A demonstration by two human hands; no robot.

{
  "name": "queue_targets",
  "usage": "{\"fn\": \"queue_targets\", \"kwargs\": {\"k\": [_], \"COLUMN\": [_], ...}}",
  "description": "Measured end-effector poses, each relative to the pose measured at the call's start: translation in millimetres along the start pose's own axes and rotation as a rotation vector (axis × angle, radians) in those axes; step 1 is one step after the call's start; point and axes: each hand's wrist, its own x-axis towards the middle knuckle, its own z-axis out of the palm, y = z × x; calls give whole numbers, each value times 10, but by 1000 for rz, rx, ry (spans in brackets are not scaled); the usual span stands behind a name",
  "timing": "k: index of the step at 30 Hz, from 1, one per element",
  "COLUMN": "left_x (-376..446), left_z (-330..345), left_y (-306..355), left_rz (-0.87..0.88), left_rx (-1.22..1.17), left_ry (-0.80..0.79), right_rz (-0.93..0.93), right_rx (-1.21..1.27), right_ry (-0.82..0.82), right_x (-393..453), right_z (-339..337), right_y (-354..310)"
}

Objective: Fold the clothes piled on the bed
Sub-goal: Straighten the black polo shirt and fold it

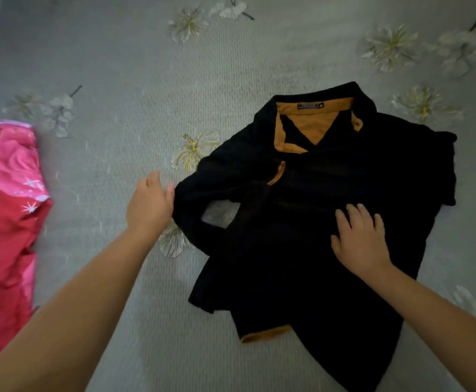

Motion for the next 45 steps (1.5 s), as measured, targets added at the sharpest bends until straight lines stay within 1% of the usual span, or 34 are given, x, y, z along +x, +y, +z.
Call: {"fn": "queue_targets", "kwargs": {"k": [1,2,4,5,6,8,9,11,14,16,19,21,24,26,28,30,32,33,34,35,36,37,38,39,40,41,42,45], "left_x": [-135,-323,-764,-951,-1083,-1249,-1292,-1342,-1431,-1537,-1701,-1822,-2057,-2245,-2447,-2623,-2814,-2910,-2999,-3082,-3158,-3202,-3219,-3209,-3185,-3142,-3082,-2836], "left_z": [159,326,615,718,814,925,953,992,992,950,863,777,607,493,423,437,571,671,776,878,947,999,1025,1036,1029,1022,1023,1014], "left_y": [-31,-51,-87,-116,-164,-257,-283,-304,-255,-212,-118,-27,153,261,301,278,213,180,150,118,102,88,81,76,71,61,46,-38], "left_rz": [6,48,177,194,154,24,4,31,60,99,128,129,99,81,89,83,85,96,99,76,36,-12,-54,-77,-71,-55,-49,-114], "left_rx": [-21,-26,-66,-94,-129,-224,-283,-389,-495,-513,-536,-568,-659,-706,-696,-630,-481,-380,-268,-147,-36,19,14,-18,-41,-44,-41,-128], "left_ry": [-11,-27,-120,-172,-218,-286,-312,-342,-312,-291,-245,-219,-166,-120,-66,-75,-219,-325,-434,-519,-560,-548,-494,-425,-363,-315,-288,-275], "right_rz": [-95,-167,-243,-238,-202,-91,-54,-75,-138,-172,-304,-396,-466,-522,-581,-613,-615,-621,-653,-626,-593,-537,-498,-528,-553,-562,-546,-454], "right_rx": [46,85,125,137,132,95,69,28,144,231,249,204,236,249,199,130,57,-1,-95,-213,-314,-338,-268,-231,-229,-172,-115,-19], "right_ry": [102,162,199,187,154,15,-26,-37,-25,67,147,208,379,433,486,465,384,277,120,-65,-230,-352,-379,-326,-246,-150,-85,-80], "right_x": [-97,-238,-583,-758,-934,-1321,-1509,-1815,-1940,-1933,-1898,-1889,-1899,-1981,-2089,-2186,-2252,-2284,-2293,-2312,-2338,-2359,-2361,-2346,-2321,-2283,-2203,-2016], "right_z": [72,149,356,405,482,658,735,912,982,1024,927,762,383,110,-87,-167,-105,-49,73,136,234,301,363,410,416,461,524,492], "right_y": [-93,-206,-407,-474,-486,-402,-345,-231,-118,-21,150,315,722,1007,1289,1514,1690,1723,1758,1720,1673,1581,1478,1348,1187,1051,911,393]}}
